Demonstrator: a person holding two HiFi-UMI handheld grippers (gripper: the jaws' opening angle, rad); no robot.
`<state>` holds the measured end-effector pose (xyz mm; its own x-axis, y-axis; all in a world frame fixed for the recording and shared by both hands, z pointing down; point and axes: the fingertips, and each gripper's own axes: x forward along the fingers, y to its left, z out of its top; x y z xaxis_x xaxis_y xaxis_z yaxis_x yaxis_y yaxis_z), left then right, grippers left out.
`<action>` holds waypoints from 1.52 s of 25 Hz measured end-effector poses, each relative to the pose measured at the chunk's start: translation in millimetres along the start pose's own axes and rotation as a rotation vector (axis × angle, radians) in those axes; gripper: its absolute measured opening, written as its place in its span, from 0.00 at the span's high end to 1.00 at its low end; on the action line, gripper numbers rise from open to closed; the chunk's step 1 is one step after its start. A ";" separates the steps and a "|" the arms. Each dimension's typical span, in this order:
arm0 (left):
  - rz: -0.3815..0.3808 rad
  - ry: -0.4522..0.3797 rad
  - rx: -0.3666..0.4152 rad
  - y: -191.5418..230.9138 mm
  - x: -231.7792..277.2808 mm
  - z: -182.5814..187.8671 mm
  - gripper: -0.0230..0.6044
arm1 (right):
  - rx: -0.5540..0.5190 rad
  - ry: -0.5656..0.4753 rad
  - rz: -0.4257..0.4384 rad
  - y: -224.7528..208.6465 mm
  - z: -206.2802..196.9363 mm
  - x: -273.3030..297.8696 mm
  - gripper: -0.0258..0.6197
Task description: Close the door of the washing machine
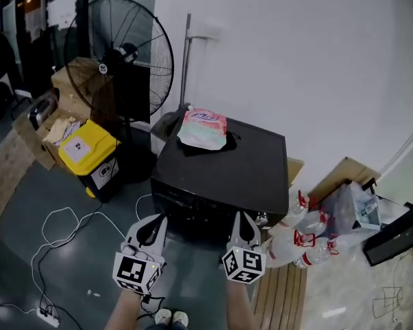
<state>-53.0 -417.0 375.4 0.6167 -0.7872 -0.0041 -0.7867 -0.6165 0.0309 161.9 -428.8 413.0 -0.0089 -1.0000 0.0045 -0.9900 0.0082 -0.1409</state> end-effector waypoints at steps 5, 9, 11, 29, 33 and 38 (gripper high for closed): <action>-0.043 -0.092 0.042 -21.7 2.1 57.5 0.95 | -0.059 -0.149 -0.003 0.4 81.9 -48.0 0.94; -0.070 -0.155 0.071 -38.0 -2.1 99.2 0.95 | -0.097 -0.250 0.013 8.7 136.2 -85.5 0.94; -0.080 -0.180 0.080 -46.1 -7.8 113.0 0.95 | -0.110 -0.285 0.020 14.1 153.2 -103.7 0.94; -0.100 -0.196 0.079 -71.1 -35.5 118.0 0.95 | -0.088 -0.293 0.024 26.6 153.8 -152.5 0.94; -0.096 -0.183 0.077 -68.8 -35.4 113.4 0.95 | -0.089 -0.283 0.029 28.4 150.9 -149.4 0.94; -0.098 -0.170 0.074 -69.2 -34.4 108.5 0.95 | -0.085 -0.268 0.027 28.0 147.5 -147.8 0.94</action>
<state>-22.7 -348.9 265.0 0.6818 -0.7109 -0.1724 -0.7269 -0.6848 -0.0510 156.3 -281.6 262.4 -0.0095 -0.9651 -0.2617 -0.9982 0.0245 -0.0541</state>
